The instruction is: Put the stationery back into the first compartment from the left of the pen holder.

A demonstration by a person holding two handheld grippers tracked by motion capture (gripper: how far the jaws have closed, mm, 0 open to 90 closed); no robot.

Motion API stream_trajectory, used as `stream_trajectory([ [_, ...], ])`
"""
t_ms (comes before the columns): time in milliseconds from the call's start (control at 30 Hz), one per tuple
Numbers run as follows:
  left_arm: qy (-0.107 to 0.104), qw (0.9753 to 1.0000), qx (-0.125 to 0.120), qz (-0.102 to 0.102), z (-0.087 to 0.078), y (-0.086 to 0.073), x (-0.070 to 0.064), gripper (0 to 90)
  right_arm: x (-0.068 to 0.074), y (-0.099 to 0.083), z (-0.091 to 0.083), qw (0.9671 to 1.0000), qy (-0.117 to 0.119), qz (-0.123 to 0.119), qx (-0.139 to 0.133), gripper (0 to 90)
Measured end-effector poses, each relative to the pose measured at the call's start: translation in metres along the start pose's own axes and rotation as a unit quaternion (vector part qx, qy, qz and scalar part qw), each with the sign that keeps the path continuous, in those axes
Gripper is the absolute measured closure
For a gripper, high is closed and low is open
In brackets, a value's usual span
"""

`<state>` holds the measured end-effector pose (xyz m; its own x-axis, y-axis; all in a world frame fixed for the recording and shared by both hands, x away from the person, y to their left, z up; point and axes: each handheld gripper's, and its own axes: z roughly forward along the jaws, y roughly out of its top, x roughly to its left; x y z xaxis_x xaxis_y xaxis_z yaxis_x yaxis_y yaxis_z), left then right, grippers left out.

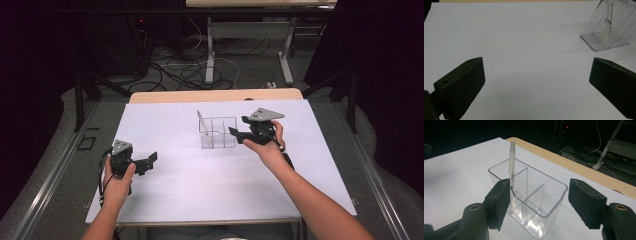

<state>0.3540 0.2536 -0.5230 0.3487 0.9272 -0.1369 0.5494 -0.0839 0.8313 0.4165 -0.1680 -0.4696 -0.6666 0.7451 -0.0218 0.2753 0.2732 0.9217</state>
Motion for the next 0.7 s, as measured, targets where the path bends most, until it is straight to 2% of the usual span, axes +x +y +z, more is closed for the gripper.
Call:
stream_trajectory([
  [200, 0.0, 1.0, 0.001, -0.001, -0.001, 0.0, 0.0, 0.4, -0.01, -0.01, -0.021, 0.9994, -0.034, 0.01, 0.002, 27.2],
  [300, -0.001, 1.0, 0.001, -0.002, -0.001, 0.0, 0.0, 0.4, -0.016, -0.018, -0.031, 0.9978, -0.063, 0.02, -0.004, 19.4],
  [433, -0.001, 1.0, -0.002, -0.002, 0.0, 0.0, 0.0, 0.4, -0.023, -0.028, -0.04, 0.9965, -0.078, 0.029, 0.003, 16.5],
  [567, -0.001, 1.0, -0.002, -0.001, 0.0, 0.0, -0.001, 0.4, -0.031, -0.04, -0.049, 0.9944, -0.095, 0.046, 0.009, 14.0],
  [700, 0.0, 1.0, 0.0, -0.001, 0.0, 0.0, -0.001, 0.4, -0.039, -0.052, -0.056, 0.9913, -0.115, 0.062, 0.012, 5.1],
])
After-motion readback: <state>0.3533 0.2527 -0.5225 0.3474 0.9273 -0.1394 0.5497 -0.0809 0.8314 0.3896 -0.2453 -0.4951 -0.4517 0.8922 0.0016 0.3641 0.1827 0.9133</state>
